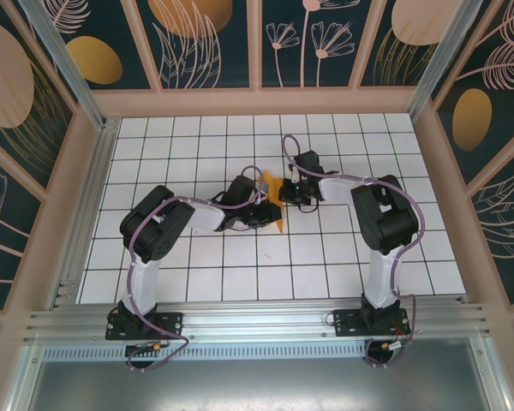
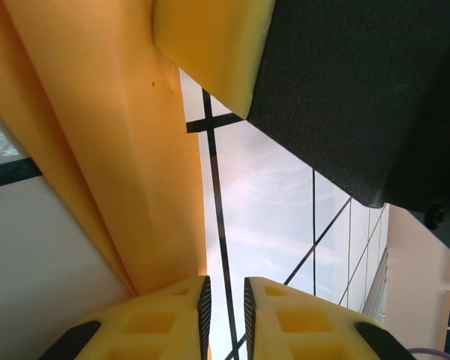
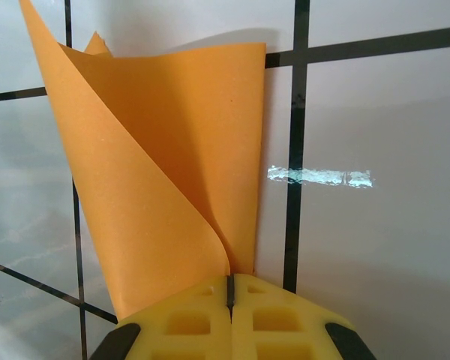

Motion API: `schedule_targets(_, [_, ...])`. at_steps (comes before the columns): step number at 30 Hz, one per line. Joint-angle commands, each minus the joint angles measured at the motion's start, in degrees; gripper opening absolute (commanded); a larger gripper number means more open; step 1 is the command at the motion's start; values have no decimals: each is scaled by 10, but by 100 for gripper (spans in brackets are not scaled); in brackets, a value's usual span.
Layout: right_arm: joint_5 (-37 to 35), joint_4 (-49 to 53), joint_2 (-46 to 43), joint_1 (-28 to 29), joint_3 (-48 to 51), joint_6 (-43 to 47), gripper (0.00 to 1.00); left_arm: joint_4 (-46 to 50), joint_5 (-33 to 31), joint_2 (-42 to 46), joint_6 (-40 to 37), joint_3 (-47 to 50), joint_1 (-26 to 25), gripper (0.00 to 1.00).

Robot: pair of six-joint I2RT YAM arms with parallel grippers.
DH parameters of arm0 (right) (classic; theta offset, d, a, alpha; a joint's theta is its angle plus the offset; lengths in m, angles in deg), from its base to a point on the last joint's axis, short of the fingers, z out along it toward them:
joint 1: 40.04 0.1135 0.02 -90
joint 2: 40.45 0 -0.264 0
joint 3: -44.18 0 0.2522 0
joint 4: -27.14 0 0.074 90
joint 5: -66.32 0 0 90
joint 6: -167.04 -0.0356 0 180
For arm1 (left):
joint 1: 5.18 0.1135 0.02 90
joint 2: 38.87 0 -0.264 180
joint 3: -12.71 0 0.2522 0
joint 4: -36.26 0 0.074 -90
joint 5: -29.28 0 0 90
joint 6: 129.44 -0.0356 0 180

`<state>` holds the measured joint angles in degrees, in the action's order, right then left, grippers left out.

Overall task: Fold a paper plane with a square sheet of paper (pick it up from the middle)
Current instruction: Fold the wing for the fifth time at the center of the table.

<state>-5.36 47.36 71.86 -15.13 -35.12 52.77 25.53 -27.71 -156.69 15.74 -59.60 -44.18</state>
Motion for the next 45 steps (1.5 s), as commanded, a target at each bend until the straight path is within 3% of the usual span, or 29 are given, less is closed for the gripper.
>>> schedule_targets(1, [-5,36,29,6,10,3,0,20,2,5,-10,-5,-5,23])
schedule_targets(19, [11,28,33,4,15,-29,0,34,10,3,-22,-7,-13,22])
schedule_targets(33, [8,24,35,-3,26,-46,0,-9,22,34,-3,42,-30,23])
schedule_targets(41, [8,23,34,-3,29,-46,0,7,20,13,-8,32,-34,23])
schedule_targets(45, [7,23,33,-3,30,-48,0,71,5,1,-33,-3,-39,24])
